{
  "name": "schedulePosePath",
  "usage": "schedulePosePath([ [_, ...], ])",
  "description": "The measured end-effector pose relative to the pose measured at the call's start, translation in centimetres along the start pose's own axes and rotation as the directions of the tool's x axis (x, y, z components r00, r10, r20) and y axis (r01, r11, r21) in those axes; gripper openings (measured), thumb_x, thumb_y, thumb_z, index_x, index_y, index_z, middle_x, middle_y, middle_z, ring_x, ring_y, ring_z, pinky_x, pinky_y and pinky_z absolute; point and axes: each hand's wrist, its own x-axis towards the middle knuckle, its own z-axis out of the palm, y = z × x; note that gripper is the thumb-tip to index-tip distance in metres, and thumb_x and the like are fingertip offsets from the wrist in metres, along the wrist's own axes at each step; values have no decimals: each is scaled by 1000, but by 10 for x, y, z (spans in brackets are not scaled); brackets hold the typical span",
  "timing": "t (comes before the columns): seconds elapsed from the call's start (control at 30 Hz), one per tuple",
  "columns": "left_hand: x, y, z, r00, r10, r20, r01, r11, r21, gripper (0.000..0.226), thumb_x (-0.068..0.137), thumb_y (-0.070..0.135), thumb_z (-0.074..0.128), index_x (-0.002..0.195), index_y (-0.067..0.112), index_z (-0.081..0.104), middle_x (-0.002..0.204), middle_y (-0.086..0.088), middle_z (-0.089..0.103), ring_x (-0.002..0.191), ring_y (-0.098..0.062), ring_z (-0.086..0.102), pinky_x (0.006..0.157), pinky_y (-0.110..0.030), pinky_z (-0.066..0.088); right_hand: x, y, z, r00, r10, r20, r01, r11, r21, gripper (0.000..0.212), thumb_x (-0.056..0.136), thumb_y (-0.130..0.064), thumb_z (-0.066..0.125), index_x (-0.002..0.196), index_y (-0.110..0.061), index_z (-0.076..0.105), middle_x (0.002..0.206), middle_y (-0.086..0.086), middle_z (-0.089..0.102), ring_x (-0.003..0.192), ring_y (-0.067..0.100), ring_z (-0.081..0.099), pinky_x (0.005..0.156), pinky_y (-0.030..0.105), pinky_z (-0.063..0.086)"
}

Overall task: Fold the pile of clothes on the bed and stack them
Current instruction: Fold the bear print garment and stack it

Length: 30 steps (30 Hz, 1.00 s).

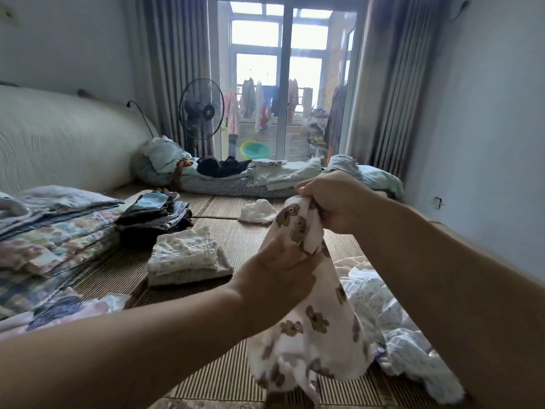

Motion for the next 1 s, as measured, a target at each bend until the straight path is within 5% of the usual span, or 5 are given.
schedulePosePath([
  [0.13, 4, -14, 11, 991, -22, 132, -2, 983, 182, 21, 66, 38, 73, 87, 40, 73, 96, 19, 65, 96, -9, 61, 89, -29, 48, -5, 0, -7, 999, 36, 7, -37, 996, 78, 12, 93, 1, 50, 84, -1, 57, 66, 7, 47, 38, 14, 52, 42, 21, 48],
  [0.27, 7, -46, 14, 983, -10, 184, -55, 937, 344, 25, 67, 39, 75, 92, 44, 74, 123, 16, 61, 123, -16, 53, 99, -34, 44, -8, -4, -16, 997, 66, 27, -70, 976, 207, 14, 96, 2, 43, 88, 0, 54, 62, 11, 56, 34, 14, 55, 36, 21, 46],
  [0.67, 2, -101, 1, 942, 287, -176, -249, 945, 210, 27, 84, 19, 52, 73, 37, 69, 109, 15, 70, 114, -18, 62, 103, -49, 27, -11, -14, -28, 976, -1, 217, -96, 893, 439, 25, 100, -13, 42, 83, 2, 53, 60, 12, 60, 50, 20, 62, 50, 35, 58],
  [0.8, 12, -87, -1, 995, 12, -95, -33, 976, -216, 25, 92, 35, 43, 85, 34, 67, 86, 17, 69, 93, -11, 67, 102, -47, 31, -8, 14, -30, 926, 16, 377, -129, 952, 276, 29, 100, -32, 43, 103, -5, 51, 71, 14, 67, 62, 26, 68, 69, 42, 58],
  [1.0, 34, -85, 12, 831, -432, 351, 554, 571, -606, 34, 95, 39, 43, 65, 26, 50, 62, 9, 51, 57, -4, 50, 52, -15, 38, -20, 72, -19, 941, -2, 337, 5, 1000, -8, 38, 88, -55, 55, 93, -18, 61, 76, 4, 73, 63, 17, 68, 55, 25, 46],
])
